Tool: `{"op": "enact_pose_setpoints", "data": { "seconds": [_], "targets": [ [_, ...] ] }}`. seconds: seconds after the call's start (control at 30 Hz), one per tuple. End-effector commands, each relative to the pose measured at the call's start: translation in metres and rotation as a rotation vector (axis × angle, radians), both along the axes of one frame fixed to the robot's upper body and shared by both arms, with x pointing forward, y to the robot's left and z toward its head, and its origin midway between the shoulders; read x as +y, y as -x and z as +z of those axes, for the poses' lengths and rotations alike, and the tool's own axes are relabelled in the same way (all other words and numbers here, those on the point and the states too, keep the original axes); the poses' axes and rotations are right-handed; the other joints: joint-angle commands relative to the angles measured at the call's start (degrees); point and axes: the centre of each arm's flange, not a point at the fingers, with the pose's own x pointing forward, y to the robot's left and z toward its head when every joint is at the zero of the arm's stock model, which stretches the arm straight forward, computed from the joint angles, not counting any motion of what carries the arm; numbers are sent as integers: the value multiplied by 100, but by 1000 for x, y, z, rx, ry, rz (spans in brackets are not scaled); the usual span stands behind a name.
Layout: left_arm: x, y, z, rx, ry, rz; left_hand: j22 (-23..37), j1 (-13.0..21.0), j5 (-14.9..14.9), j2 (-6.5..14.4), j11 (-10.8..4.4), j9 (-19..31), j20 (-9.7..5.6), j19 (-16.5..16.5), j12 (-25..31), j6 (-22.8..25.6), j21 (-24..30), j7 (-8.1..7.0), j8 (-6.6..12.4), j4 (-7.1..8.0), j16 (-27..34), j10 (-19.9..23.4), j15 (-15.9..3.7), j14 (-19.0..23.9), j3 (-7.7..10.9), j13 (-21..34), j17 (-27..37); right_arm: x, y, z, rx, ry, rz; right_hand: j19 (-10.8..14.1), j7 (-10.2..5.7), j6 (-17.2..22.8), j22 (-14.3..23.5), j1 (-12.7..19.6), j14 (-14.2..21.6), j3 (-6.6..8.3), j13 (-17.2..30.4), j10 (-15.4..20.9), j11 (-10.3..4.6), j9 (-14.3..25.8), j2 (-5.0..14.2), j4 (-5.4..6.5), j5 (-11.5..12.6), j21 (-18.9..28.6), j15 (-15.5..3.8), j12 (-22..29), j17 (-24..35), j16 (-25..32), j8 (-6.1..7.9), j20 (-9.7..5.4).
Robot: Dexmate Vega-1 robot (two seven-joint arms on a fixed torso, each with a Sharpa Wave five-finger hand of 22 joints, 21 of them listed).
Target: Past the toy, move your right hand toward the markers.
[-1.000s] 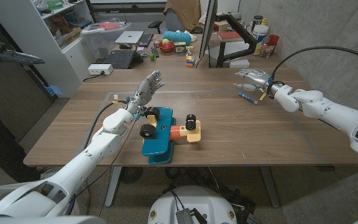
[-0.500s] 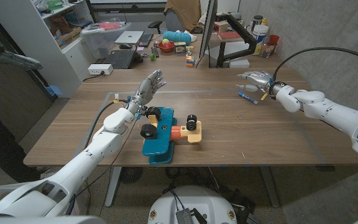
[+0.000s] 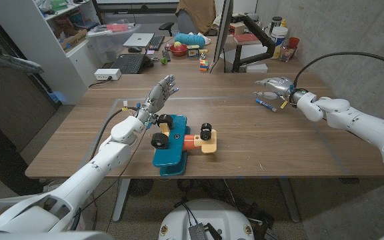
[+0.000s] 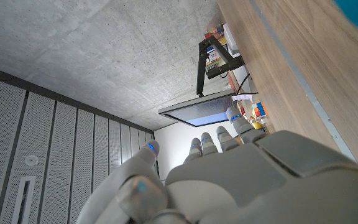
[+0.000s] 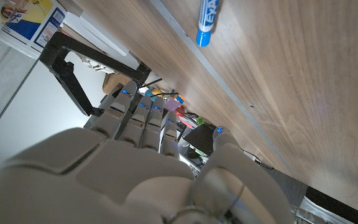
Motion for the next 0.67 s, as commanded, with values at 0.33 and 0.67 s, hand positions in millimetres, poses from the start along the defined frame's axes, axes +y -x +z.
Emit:
{"op": "enact_pose_setpoints", "data": {
  "seconds": [0.33, 0.67],
  "targets": [
    [15, 17, -10, 32, -21, -9, 32, -78, 26, 205, 26, 16, -227, 43, 19, 2, -49, 27, 27, 12, -15, 16, -165, 43, 28, 15, -5, 6, 9, -4, -21, -4, -35, -60, -26, -25, 19, 67, -29, 22, 30, -49, -22, 25, -35, -64, 6, -27, -47, -34, 8, -62, -22, -68],
    [14, 18, -20, 67, -48, -44, 33, -83, 27, 209, 11, 16, -233, 48, 21, 1, -62, 23, 27, 14, -17, 22, -165, 39, 27, 15, -4, 4, 12, -19, -11, -35, -57, -56, -29, -22, 21, 74, -39, 25, 31, -44, -5, 25, -32, -72, 6, -37, -37, -45, 10, -82, -24, -73]
  ]
}}
